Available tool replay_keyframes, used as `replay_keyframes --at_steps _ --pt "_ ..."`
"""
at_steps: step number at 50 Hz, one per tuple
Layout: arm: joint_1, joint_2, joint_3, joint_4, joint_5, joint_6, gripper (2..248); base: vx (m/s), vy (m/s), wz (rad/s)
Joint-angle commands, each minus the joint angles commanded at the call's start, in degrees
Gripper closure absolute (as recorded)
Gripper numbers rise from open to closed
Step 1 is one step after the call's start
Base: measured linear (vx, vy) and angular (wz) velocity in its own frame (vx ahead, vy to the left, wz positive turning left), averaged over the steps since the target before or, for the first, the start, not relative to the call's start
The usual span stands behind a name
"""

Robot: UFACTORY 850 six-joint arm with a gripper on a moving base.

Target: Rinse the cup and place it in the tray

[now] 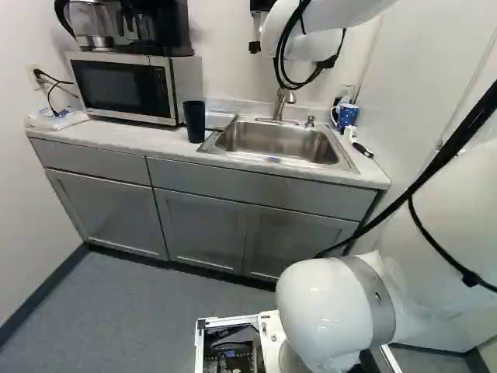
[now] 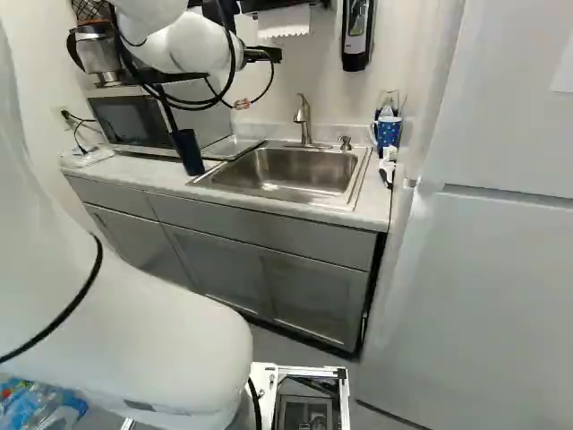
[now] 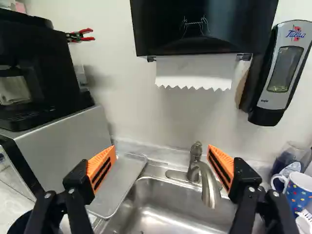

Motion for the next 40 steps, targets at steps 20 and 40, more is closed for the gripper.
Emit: replay_keyframes --at_steps 20,40 --pt "0.0 -0.91 -0.82 0.0 0.0 0.0 3 0.0 0.0 0.0" --pt "-0.02 -3.66 -3.31 0.0 -0.29 0.0 3 0.0 0.0 0.0"
